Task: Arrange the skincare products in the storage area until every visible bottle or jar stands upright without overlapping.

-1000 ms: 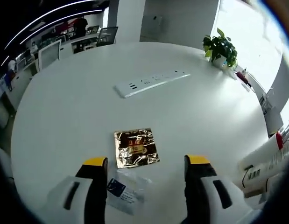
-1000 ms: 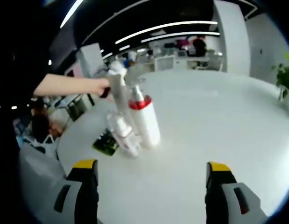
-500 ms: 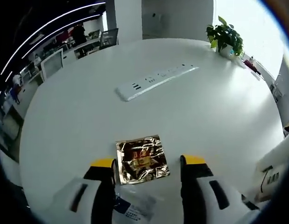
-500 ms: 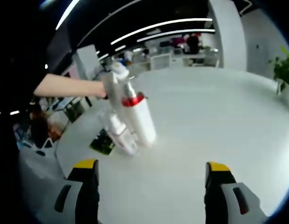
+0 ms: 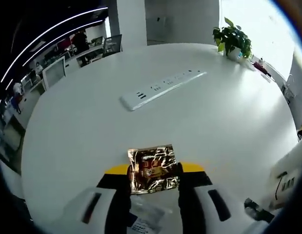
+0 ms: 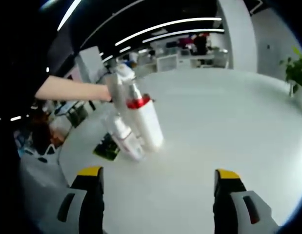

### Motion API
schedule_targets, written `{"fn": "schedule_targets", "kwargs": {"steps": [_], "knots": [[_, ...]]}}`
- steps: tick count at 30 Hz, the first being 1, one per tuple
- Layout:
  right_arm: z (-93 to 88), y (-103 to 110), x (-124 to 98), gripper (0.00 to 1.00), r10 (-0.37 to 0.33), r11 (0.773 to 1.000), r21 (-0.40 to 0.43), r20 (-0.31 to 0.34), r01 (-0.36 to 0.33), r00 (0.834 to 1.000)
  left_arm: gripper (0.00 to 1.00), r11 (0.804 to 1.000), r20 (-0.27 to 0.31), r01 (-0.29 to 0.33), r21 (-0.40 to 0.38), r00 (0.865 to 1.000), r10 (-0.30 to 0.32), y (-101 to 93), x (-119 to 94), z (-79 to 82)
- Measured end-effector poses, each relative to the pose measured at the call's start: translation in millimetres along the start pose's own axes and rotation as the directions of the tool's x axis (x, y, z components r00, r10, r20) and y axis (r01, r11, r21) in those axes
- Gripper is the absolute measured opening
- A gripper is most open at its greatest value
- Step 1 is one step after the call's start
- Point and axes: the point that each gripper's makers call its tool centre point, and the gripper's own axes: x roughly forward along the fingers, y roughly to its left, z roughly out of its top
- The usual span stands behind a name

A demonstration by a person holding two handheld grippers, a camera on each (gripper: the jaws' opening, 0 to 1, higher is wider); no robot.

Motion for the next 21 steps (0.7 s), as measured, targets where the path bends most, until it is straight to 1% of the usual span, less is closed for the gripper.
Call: {"fn": "schedule_targets", "kwargs": {"steps": [2, 5, 14, 15, 16, 17, 18, 20, 21], "knots": [[0.2, 0.0, 0.1, 0.96, 0.001, 1.0, 0.001, 0.001, -0.001, 1.0, 0.35, 1.0, 0.001, 0.002, -0.001, 1.0, -0.002, 0.5, 0.3, -0.2], [0.0, -0.3, 0.5, 0.96, 0.0, 1.0, 0.001, 0.0, 0.0, 1.0, 0.34, 1.0, 0.002, 0.011, -0.028, 1.0, -0.011, -0.1, 0.3, -1.4], [-1.1, 0.4, 2.6, 0.95, 0.003, 1.0, 0.002, -0.002, -0.003, 1.0, 0.3, 0.999, 0.009, 0.013, -0.05, 1.0, -0.012, 0.5, -1.6, -1.3], [-1.1, 0.4, 2.7, 0.95, 0.003, 1.0, 0.002, -0.003, -0.003, 1.0, 0.14, 0.999, 0.007, 0.012, -0.053, 1.0, -0.012, 1.1, -2.6, -1.8], [-0.7, 0.3, 2.9, 0.95, 0.002, 1.0, 0.001, -0.001, -0.002, 1.0, 0.06, 1.0, 0.039, 0.009, -0.004, 0.999, -0.009, 5.1, -3.2, 1.1], [-0.3, 0.0, 2.8, 0.95, 0.0, 1.0, 0.0, -0.001, 0.0, 1.0, 0.05, 0.998, 0.036, 0.014, -0.064, 0.999, -0.012, 3.4, -3.8, -0.5], [0.1, -0.1, 2.6, 0.95, -0.001, 1.0, 0.002, 0.0, 0.001, 1.0, 0.05, 0.998, 0.027, 0.011, -0.069, 1.0, -0.009, 4.5, -5.3, -1.8], [0.2, -0.6, 2.4, 0.95, 0.0, 1.0, 0.005, 0.002, 0.0, 1.0, 0.05, 0.999, 0.014, 0.012, -0.036, 1.0, -0.012, 2.3, -6.5, -3.1], [-0.5, -1.0, 2.4, 0.95, -0.001, 1.0, 0.005, -0.001, 0.001, 1.0, 0.05, 0.999, 0.014, 0.012, -0.039, 1.0, -0.011, 2.2, -6.8, -2.6]]}}
